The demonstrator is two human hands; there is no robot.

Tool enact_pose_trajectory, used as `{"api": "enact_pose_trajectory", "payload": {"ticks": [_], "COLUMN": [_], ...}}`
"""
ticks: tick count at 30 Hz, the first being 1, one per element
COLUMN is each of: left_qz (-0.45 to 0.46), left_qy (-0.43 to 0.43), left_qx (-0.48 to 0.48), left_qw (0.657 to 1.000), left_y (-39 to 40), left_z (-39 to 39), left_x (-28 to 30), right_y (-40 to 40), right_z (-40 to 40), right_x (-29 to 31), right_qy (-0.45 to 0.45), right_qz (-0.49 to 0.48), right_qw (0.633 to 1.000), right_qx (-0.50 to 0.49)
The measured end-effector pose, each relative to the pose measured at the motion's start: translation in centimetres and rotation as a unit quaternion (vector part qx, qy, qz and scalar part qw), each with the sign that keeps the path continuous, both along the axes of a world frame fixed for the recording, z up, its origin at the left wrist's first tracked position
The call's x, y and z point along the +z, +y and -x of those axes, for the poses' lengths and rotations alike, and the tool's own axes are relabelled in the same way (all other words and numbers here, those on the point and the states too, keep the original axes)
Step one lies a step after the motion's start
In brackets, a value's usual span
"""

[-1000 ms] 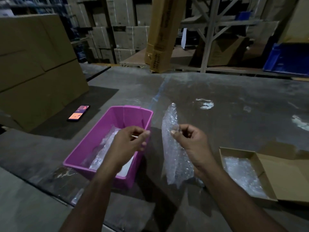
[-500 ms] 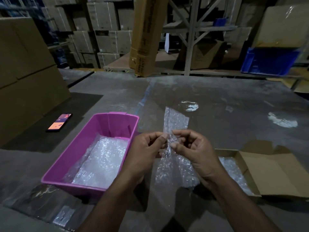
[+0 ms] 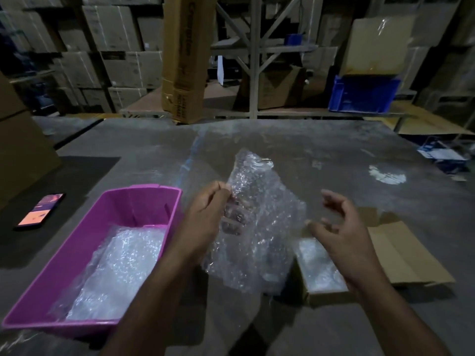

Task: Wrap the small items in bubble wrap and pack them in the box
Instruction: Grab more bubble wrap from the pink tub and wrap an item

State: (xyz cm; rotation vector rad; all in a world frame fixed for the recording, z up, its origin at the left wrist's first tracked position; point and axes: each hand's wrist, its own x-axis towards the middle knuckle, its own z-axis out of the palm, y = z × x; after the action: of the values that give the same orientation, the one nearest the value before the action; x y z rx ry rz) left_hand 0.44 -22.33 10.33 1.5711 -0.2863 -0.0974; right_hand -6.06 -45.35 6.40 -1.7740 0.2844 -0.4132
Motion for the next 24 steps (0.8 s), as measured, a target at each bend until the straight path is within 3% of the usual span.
{"api": "enact_pose_trajectory", "payload": {"ticks": [4, 7, 10, 13, 15, 17, 19, 21, 24], "left_qz": [-0.043, -0.062, 0.025, 0.179, 0.183, 0.143, 0.160, 0.170, 0.082], "left_qy": [-0.003, 0.017, 0.082, 0.255, 0.285, 0.281, 0.267, 0.215, 0.108], "left_qx": [-0.138, -0.192, -0.183, -0.178, -0.164, -0.160, -0.136, -0.086, -0.039], "left_qw": [0.990, 0.979, 0.979, 0.934, 0.926, 0.935, 0.940, 0.958, 0.990], "left_y": [-1.5, -2.6, -2.5, -3.1, -3.0, -2.9, -3.2, -3.6, -3.8], "left_z": [-0.1, -1.2, -1.4, -1.4, -1.3, -1.3, -1.5, -1.7, -2.2], "left_x": [2.4, 3.0, 1.4, -0.4, -2.4, -3.9, -5.4, -5.3, -5.4], "right_y": [-0.2, -0.5, -0.5, -1.0, -1.6, -2.2, -2.5, -2.7, -2.9], "right_z": [-0.2, -1.0, -1.3, -1.9, -2.3, -2.6, -2.6, -2.6, -2.6], "right_x": [3.2, 3.7, 3.2, 1.8, 0.9, 0.3, 0.1, -0.3, -1.1], "right_qy": [-0.008, -0.032, -0.055, -0.048, -0.038, -0.033, -0.027, -0.013, -0.020], "right_qz": [0.040, -0.031, -0.104, -0.133, -0.158, -0.165, -0.138, -0.098, -0.092], "right_qw": [0.991, 0.976, 0.979, 0.987, 0.987, 0.985, 0.988, 0.992, 0.991], "right_qx": [0.130, 0.213, 0.167, 0.075, 0.010, -0.036, -0.057, -0.077, -0.092]}}
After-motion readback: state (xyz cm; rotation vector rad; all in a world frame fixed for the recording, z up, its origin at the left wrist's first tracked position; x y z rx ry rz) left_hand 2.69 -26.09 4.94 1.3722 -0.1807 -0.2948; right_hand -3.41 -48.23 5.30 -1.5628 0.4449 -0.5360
